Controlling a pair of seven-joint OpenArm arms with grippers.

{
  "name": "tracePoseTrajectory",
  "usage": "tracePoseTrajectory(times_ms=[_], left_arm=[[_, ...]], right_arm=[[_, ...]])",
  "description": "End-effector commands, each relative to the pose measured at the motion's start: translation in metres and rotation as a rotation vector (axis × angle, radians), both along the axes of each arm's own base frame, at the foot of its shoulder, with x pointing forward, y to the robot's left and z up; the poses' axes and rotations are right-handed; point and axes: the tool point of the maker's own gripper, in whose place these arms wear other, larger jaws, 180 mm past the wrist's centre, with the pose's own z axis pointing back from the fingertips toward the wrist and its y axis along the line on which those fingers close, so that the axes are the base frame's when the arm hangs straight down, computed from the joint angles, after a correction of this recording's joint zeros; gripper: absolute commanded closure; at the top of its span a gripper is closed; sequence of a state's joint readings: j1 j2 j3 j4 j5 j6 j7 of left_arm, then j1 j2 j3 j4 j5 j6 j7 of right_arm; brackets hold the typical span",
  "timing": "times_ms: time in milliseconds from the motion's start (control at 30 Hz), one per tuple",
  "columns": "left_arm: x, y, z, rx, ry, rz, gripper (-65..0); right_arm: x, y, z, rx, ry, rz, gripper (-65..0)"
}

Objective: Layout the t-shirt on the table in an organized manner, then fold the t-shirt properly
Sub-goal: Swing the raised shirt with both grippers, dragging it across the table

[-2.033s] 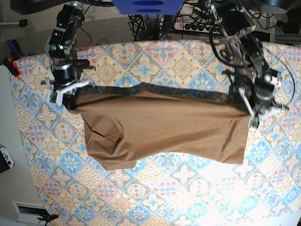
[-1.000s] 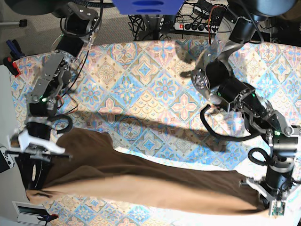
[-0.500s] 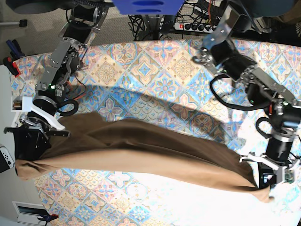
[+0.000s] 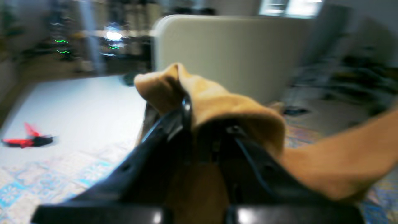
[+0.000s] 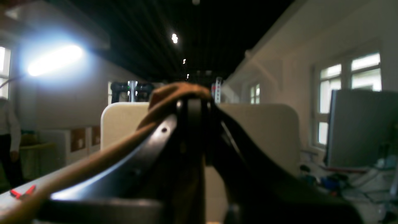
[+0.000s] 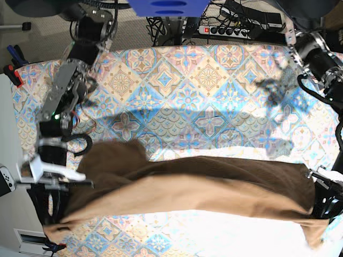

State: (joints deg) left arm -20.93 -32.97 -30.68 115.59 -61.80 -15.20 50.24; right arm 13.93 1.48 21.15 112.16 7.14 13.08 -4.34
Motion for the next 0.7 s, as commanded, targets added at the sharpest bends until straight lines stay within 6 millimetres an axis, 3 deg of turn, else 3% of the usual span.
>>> tracePoseTrajectory(times_ms=[0,167,333,667], left_arm=[[-0.003,0.001,0.015,-0.003,-0.044,0.002,0.0],[-0.003,0.001,-0.001,-0.002,0.002,0.0,0.0],[-0.004,0.001,-0.014,-0.001,0.037,-0.001,0.0],[-0.003,0.001,-0.015,0.0,0.04,0.002,0.0]], right_arm=[[-0.004,0.001,0.018,-0.007,-0.05,0.005,0.0],[0.019,0.0,0.017,-0.043,0.087,-0.007,0.0],[0.029,-0.001,0.018,-0.052,0.152,-0.012,0.0],[0.052,-0.002,0.033,-0.07,0.292,-0.025,0.0]])
